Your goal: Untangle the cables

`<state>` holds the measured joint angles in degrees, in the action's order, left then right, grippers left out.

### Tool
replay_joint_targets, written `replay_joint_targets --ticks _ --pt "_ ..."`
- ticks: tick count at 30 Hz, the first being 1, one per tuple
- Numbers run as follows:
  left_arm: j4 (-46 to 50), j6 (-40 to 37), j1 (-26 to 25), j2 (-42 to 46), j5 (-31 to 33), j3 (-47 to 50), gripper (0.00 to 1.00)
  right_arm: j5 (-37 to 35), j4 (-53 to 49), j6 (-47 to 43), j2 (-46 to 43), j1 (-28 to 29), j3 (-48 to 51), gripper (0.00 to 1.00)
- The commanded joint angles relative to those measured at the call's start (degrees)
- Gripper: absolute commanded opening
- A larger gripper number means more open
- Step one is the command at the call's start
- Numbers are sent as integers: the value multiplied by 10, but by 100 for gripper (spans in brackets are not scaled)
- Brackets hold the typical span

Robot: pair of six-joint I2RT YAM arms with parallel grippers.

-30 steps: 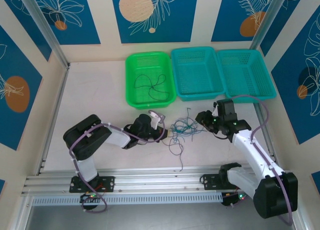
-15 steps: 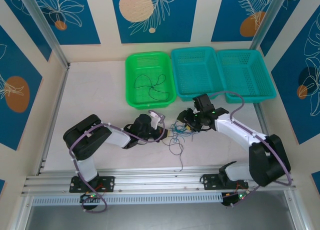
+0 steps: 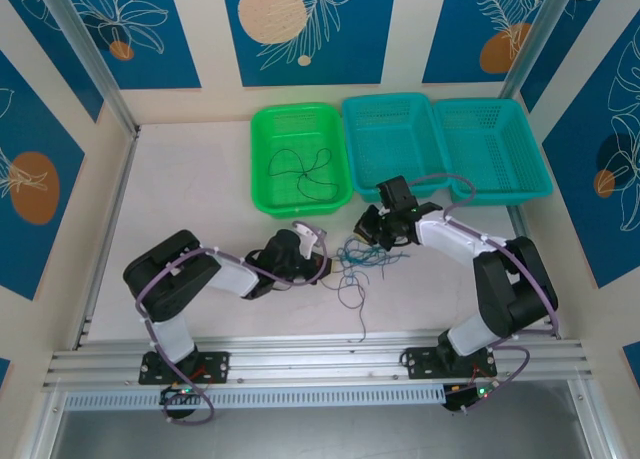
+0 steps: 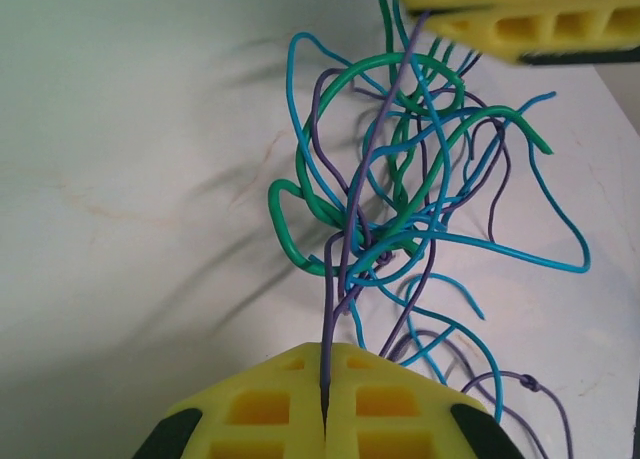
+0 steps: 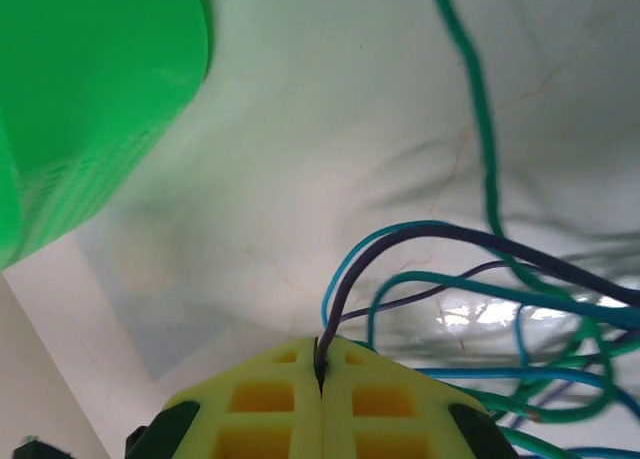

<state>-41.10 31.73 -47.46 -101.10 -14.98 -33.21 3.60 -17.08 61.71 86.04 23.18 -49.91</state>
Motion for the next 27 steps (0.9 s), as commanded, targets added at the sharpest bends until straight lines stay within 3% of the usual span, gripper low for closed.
replay_joint_targets --ticks 1,3,8,13,19,27 --pt "-6 24 10 35 51 28 0 -17 -2 0 -69 -31 31 0" --pt "-17 42 21 49 69 52 0 -8 5 7 -117 -76 63 0" --pt "-47 87 55 76 80 104 0 36 -15 0 -245 -265 117 0" --pt "-1 90 79 142 105 132 0 64 -79 -67 -274 -399 80 0" --pt "121 46 109 270 160 163 0 82 -98 -86 -284 -474 37 0" --pt "256 5 162 426 183 201 0 65 -111 -83 -307 -477 3 0"
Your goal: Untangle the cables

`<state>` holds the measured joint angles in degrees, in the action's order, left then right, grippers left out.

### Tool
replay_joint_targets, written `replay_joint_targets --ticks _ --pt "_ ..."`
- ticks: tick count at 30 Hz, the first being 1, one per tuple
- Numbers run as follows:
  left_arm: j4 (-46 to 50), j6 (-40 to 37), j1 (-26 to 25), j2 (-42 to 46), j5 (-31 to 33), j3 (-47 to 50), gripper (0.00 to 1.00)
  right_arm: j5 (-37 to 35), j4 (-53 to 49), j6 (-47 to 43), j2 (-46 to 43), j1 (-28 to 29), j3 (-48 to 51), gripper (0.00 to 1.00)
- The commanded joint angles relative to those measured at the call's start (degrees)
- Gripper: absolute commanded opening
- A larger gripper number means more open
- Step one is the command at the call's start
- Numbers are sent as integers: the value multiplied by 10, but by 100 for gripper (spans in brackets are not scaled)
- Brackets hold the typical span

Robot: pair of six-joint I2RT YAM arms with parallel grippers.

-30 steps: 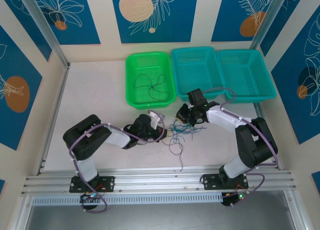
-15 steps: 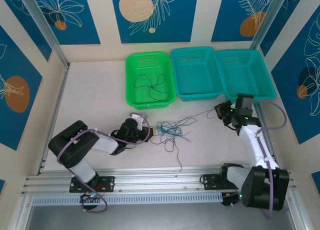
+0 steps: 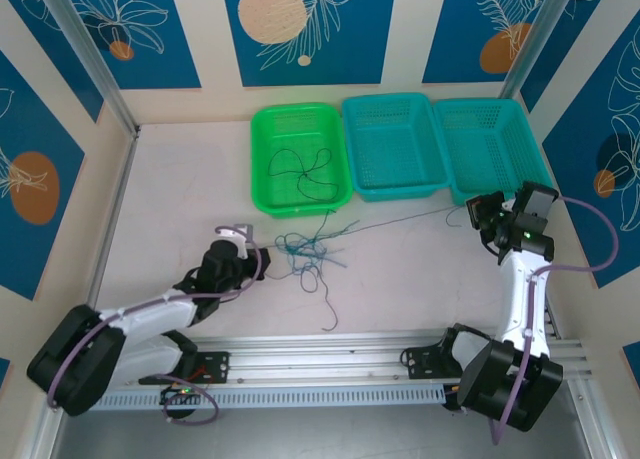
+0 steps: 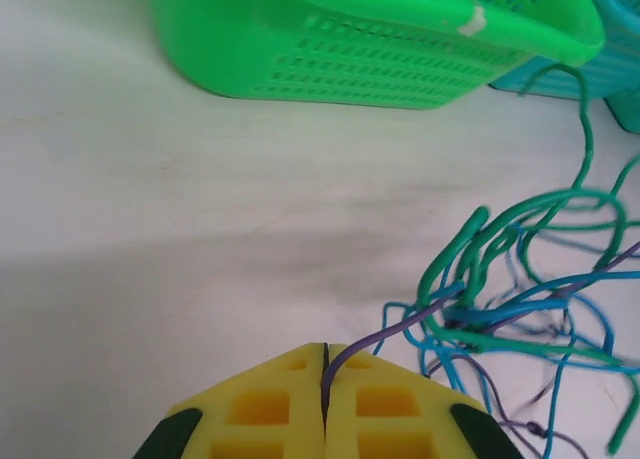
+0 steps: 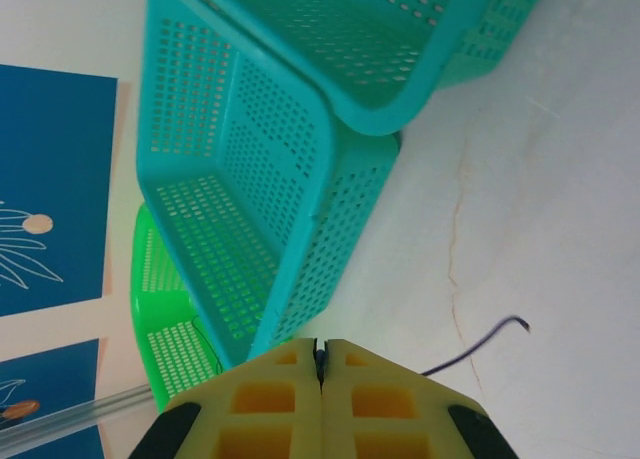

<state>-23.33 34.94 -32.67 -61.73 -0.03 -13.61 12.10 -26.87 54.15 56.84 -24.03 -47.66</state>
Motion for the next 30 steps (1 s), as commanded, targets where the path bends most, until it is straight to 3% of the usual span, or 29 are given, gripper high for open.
replay_joint_targets --ticks 1,7,11,14,19,21,25,28,30 --pt "92 -27 18 47 39 8 0 -28 -17 -2 -23 -8 -23 0" --pt "174 -3 56 122 87 30 0 -49 -26 62 -72 -72 -46 0" --pt "199 7 83 164 93 42 0 -44 -8 90 -91 -83 -66 0" --pt "202 3 97 180 85 42 0 -59 1 72 -91 -30 -77 0" --pt "176 -3 102 157 64 40 0 -135 25 -20 -70 154 -46 0" --pt "172 -2 102 152 62 39 2 -130 41 -38 -54 204 -41 0" --pt "195 -22 102 185 66 25 50 -52 50 -67 -24 242 -109 0" --pt "211 -48 100 240 68 -5 65 -5 39 -100 2 289 -190 0" --pt "199 -71 99 255 39 -34 68 -2 24 -123 20 340 -239 0"
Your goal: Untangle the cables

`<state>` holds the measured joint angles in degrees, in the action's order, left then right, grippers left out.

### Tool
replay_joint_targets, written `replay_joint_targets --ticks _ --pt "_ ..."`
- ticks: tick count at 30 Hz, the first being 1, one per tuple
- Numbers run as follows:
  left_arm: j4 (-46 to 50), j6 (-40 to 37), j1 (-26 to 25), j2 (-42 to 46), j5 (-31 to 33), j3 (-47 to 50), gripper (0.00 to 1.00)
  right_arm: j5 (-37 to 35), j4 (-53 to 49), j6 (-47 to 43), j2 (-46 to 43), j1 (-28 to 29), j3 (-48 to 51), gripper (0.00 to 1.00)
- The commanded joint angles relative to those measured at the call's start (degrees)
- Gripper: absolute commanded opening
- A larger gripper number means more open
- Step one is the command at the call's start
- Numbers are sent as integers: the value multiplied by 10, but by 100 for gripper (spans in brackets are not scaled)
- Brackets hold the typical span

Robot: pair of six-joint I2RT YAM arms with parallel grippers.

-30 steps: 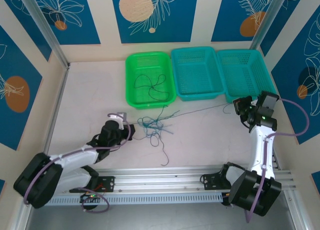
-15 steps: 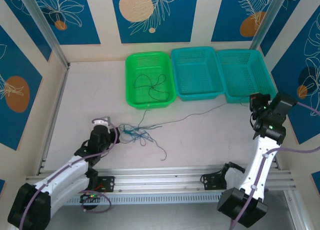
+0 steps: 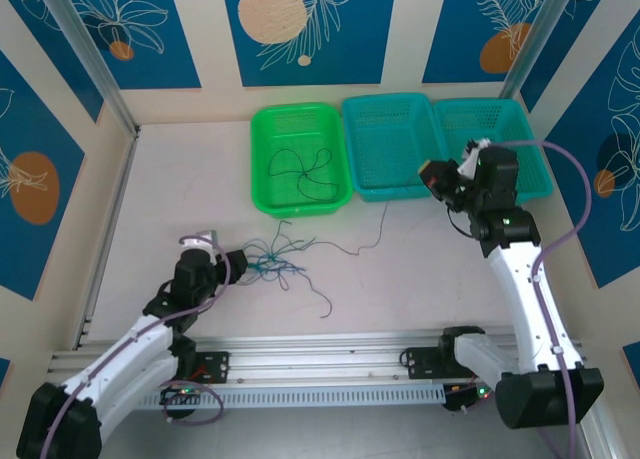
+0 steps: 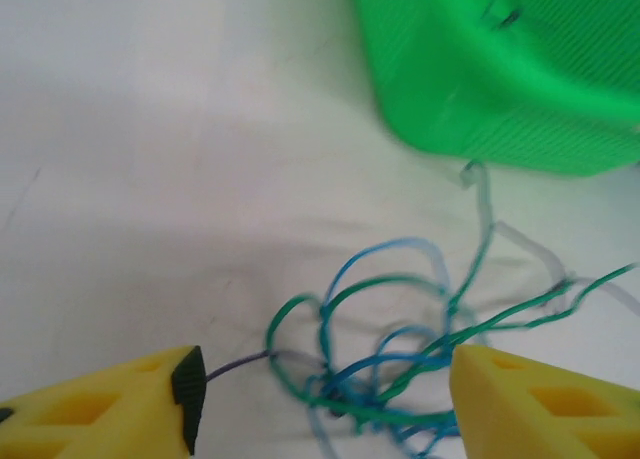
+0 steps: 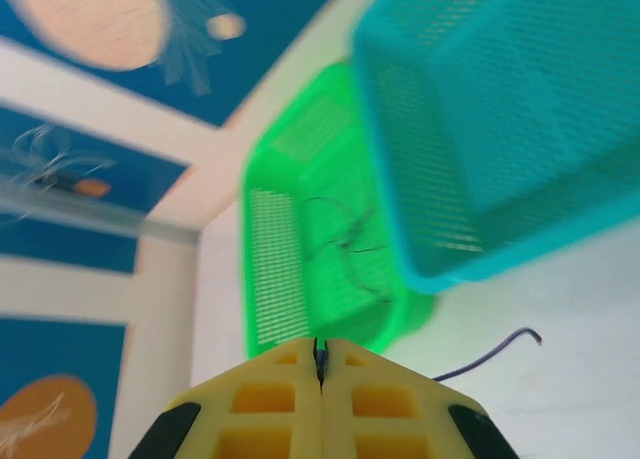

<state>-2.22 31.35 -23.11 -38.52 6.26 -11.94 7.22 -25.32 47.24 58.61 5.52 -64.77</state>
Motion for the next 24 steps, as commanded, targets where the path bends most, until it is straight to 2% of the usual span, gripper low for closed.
replay_joint_targets --ticks 1,4,8,10,14,15,18,20,22,24 --pt "-25 -45 0 19 -51 -67 69 43 3 -63 13 71 -89 0" --pt "-68 -66 -33 -25 -135 -125 72 24 -7 -76 39 136 -134 0" --pt "-184 -115 -141 -126 -229 -190 81 19 2 -69 64 191 -172 0" --pt "-216 -134 -189 -196 -242 -233 87 8 1 -71 74 214 -191 0" --pt "-281 -153 -218 -322 -215 -288 100 1 3 -68 81 248 -212 0" --pt "-304 -165 -220 -354 -241 -305 100 -1 4 -68 81 257 -217 0" --pt "-340 -234 -247 -451 -380 -368 100 -5 4 -63 82 276 -222 0" --pt "-343 -264 -273 -497 -353 -397 100 0 4 -59 82 283 -224 0" --pt "-330 -253 -279 -538 -273 -422 100 2 3 -55 77 288 -223 0" --pt "-337 -241 -279 -562 -227 -425 94 -2 0 -54 72 288 -219 0"
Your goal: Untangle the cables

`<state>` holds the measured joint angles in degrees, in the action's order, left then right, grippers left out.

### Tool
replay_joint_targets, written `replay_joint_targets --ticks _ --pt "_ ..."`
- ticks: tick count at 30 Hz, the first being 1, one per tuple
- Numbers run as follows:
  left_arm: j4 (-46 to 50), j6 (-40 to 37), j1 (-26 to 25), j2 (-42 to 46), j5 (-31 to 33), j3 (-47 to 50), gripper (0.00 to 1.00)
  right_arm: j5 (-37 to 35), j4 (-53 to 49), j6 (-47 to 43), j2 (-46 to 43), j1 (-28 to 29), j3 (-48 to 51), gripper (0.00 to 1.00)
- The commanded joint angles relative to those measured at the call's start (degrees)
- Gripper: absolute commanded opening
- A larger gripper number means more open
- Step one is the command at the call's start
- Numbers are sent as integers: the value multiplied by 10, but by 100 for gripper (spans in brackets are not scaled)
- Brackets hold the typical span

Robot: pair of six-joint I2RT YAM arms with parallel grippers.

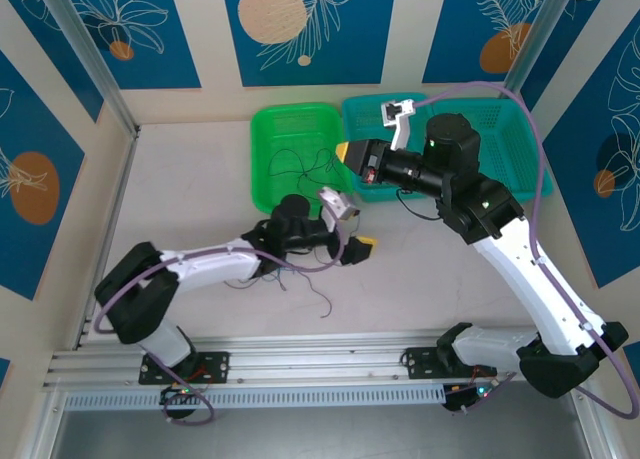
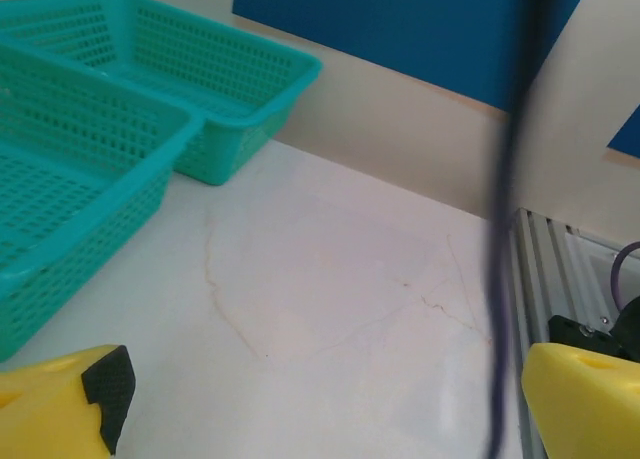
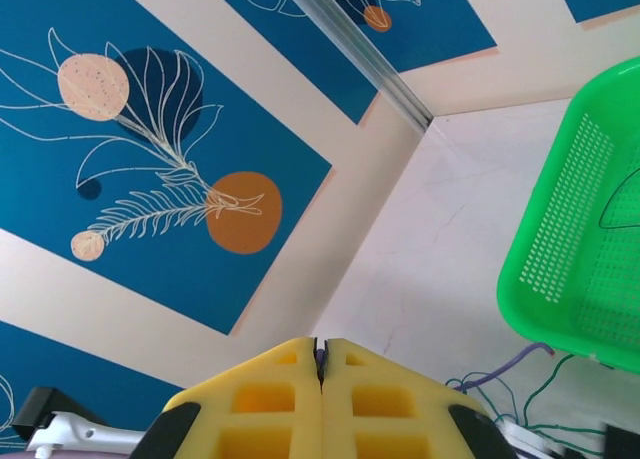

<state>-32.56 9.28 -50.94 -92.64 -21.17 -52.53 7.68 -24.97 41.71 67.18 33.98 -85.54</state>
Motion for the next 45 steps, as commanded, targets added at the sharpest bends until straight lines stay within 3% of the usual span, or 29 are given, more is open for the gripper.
replay_joint_targets --ticks 1,3,5,7,14,17,21,24,28,36,43,45 --pt "-50 -15 0 -27 51 -11 85 -20 -8 1 -20 3 -8 0" --pt "-81 8 0 -30 52 9 66 -69 -28 4 -35 -1 0 0" --pt "-88 21 0 -23 52 31 35 -115 -44 15 -57 -21 18 0" --pt "-86 27 0 -3 66 61 0 -114 -46 36 -83 -64 52 0" --pt "-86 37 4 107 104 114 0 -10 -12 93 -137 -187 188 0" --pt "-83 -6 5 128 51 111 1 41 3 95 -135 -195 196 0" --pt "-196 -70 5 107 -77 137 69 72 3 93 -125 -190 166 0" --pt "-276 -99 5 78 -78 142 89 80 10 103 -124 -182 152 0" --pt "-293 -110 6 29 -74 100 100 92 29 125 -121 -170 139 0" --pt "-359 -34 6 -92 -34 1 98 67 47 137 -116 -129 108 0" --pt "-410 45 1 -164 -82 -9 59 21 12 137 -125 -155 79 0" --pt "-430 61 1 -176 -75 14 42 19 11 143 -132 -174 80 0"
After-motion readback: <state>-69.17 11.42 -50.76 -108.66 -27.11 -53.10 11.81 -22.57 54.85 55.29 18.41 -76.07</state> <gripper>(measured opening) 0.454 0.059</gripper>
